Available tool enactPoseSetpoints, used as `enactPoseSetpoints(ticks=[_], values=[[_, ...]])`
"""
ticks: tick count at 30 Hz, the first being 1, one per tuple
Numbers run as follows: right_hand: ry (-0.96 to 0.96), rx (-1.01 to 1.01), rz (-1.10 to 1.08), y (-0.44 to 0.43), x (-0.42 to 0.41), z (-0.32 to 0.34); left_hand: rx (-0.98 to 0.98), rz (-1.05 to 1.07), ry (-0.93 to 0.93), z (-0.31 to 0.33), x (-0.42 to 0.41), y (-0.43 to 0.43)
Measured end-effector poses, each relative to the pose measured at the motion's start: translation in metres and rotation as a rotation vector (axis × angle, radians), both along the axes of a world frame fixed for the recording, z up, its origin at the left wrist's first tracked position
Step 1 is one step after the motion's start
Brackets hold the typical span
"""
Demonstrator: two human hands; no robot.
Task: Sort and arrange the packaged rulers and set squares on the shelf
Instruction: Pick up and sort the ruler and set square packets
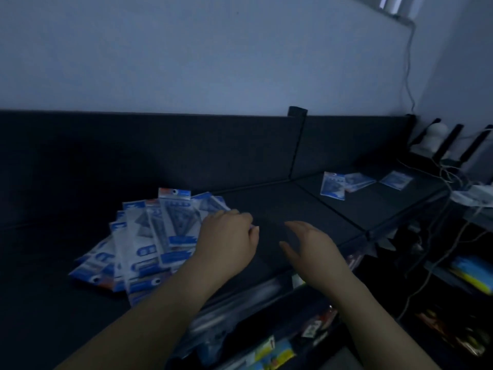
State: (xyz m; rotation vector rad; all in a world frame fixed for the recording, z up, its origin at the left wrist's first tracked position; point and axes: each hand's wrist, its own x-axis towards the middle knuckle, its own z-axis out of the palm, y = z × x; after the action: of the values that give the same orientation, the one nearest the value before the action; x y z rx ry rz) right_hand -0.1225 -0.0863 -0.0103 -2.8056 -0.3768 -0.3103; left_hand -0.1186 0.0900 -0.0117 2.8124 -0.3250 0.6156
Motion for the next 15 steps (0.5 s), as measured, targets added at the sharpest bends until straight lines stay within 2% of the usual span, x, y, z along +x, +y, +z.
enactPoseSetpoints(ticks=[15], values=[[0.099,0.068,-0.328,-0.134,0.126,-0.010,-0.012,-0.216,0.160,0.009,0.173,-0.126]])
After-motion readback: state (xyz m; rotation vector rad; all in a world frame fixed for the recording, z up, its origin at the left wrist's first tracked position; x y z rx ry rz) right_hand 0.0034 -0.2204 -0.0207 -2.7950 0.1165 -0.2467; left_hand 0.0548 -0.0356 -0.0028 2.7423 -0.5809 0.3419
